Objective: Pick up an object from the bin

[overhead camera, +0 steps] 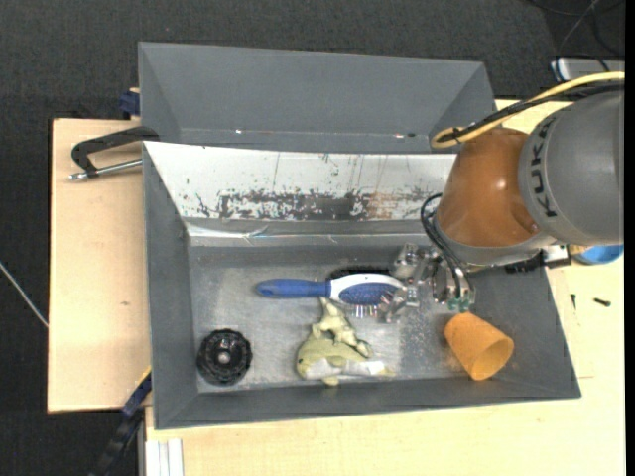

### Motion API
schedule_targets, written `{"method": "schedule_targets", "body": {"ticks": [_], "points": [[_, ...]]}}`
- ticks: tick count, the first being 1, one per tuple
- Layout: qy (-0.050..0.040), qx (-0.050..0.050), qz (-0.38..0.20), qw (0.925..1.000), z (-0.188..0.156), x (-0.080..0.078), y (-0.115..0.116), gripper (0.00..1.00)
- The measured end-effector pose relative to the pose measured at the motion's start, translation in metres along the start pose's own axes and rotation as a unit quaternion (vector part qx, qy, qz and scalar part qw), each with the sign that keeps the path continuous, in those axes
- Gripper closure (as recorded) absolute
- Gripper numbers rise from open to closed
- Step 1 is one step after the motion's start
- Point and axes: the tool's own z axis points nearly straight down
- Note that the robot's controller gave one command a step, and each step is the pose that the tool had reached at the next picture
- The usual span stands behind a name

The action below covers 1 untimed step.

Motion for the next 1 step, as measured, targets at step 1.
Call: {"method": "schedule_targets", "body": {"ticks": [1], "points": [[-0.0006, -0.001, -0.012, 0.9999, -0.1473, 0.0005, 0.0069, 1.0]]}}
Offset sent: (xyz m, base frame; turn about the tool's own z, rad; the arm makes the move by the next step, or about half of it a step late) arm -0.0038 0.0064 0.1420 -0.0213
